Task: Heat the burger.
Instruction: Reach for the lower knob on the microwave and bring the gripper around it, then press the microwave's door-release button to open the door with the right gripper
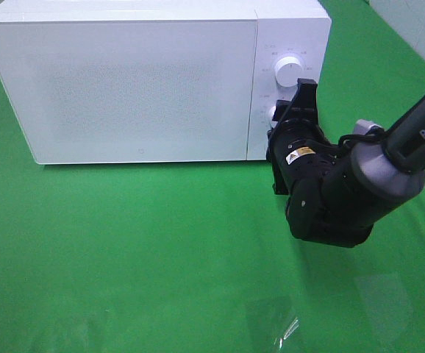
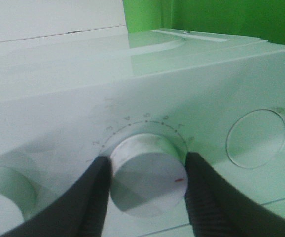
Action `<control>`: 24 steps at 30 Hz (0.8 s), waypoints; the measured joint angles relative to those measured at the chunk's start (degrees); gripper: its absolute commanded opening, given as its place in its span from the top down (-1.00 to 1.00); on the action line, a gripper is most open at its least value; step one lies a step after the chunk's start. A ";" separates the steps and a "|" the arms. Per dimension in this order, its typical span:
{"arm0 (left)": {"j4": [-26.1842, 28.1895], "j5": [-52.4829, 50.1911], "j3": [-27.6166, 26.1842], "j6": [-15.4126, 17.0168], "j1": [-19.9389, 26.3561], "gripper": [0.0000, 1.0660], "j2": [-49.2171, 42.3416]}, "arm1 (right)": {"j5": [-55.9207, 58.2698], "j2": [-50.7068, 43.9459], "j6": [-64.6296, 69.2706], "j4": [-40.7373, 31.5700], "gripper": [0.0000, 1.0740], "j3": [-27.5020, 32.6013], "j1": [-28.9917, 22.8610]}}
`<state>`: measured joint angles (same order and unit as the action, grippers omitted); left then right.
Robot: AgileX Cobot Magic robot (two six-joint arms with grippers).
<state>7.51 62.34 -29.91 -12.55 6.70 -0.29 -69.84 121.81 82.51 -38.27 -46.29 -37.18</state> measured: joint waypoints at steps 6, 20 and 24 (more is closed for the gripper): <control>0.00 0.00 0.00 0.00 0.00 -0.87 0.00 | 0.00 0.00 -0.74 -0.17 0.64 0.00 0.00; 0.00 0.00 0.00 0.00 0.00 -0.87 0.00 | 0.52 -0.34 -8.25 0.17 -0.56 0.29 -0.34; 0.00 0.00 0.00 0.00 0.00 -0.87 0.00 | 0.46 -1.83 -10.31 2.01 -0.48 1.95 -0.34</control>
<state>7.51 62.34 -29.91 -12.55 6.70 -0.29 -69.39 119.98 72.19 -36.27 -44.35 -37.53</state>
